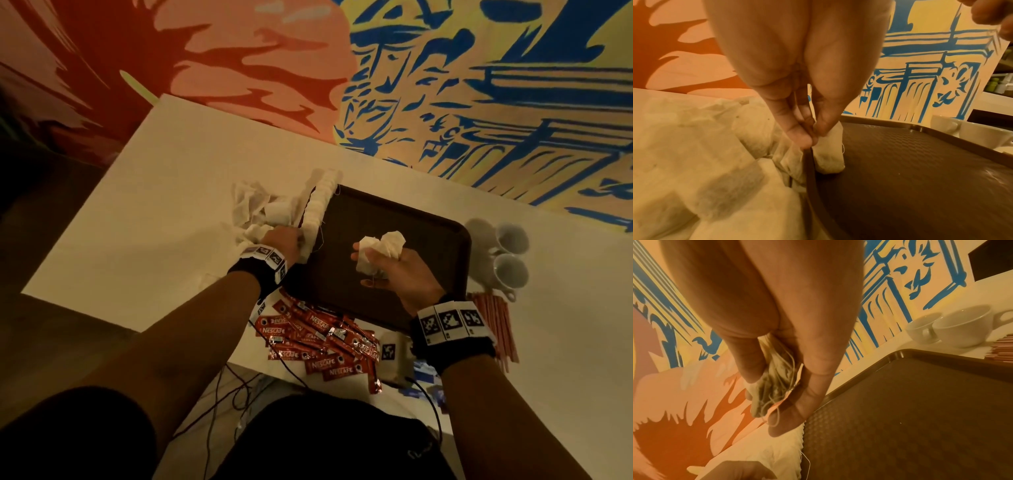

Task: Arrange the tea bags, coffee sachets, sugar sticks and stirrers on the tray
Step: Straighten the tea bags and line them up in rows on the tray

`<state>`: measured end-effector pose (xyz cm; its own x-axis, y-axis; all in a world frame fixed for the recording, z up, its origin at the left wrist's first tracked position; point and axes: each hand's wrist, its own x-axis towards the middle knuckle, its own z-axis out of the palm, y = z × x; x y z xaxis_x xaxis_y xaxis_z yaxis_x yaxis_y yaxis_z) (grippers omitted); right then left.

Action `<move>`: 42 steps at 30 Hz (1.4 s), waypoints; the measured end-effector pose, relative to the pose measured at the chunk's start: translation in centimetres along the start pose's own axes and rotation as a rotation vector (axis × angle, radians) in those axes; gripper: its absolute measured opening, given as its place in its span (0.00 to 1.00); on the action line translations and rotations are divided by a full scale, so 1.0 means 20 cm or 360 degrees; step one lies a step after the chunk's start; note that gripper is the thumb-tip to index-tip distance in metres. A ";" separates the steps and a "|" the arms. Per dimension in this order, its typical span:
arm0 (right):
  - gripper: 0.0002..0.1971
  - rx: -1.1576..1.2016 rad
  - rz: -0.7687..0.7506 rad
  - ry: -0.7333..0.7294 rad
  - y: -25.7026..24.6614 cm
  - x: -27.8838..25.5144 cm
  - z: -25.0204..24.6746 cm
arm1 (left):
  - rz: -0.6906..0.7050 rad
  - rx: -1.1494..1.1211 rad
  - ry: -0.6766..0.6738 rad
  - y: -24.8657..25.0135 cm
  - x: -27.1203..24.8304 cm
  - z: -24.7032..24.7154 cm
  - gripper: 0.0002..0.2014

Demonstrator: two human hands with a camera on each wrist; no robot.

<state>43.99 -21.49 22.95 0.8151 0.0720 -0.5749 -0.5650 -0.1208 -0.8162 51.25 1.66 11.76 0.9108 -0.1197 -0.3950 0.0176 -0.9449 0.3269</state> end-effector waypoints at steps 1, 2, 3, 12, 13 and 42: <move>0.08 0.0004 0.0001 -0.0018 0.00 0.01 0.00 | 0.0000 -0.0008 0.0018 0.00 0.01 0.00 0.15; 0.08 0.0006 0.0001 -0.0036 0.01 0.01 -0.01 | 0.0004 -0.0012 0.0036 0.01 0.01 0.00 0.15; 0.08 0.0006 0.0003 -0.0052 0.01 0.02 -0.01 | 0.0000 -0.0018 0.0050 0.01 0.00 -0.01 0.15; 0.07 0.0064 0.0038 -0.0178 0.08 0.07 -0.05 | -0.0032 -0.0183 0.0108 0.00 -0.13 0.05 0.11; 0.07 0.0098 0.0038 -0.0188 0.08 0.08 -0.05 | -0.0031 -0.0172 0.0062 0.00 -0.15 0.07 0.12; 0.07 0.0322 -0.0334 -0.0205 0.01 -0.09 -0.01 | 0.0494 -0.1204 -0.0085 0.37 -0.63 -0.32 0.11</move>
<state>42.49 -21.88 23.75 0.9008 0.2012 -0.3847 -0.4108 0.1082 -0.9053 42.60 -1.85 24.59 0.8994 -0.3745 -0.2254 0.0588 -0.4073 0.9114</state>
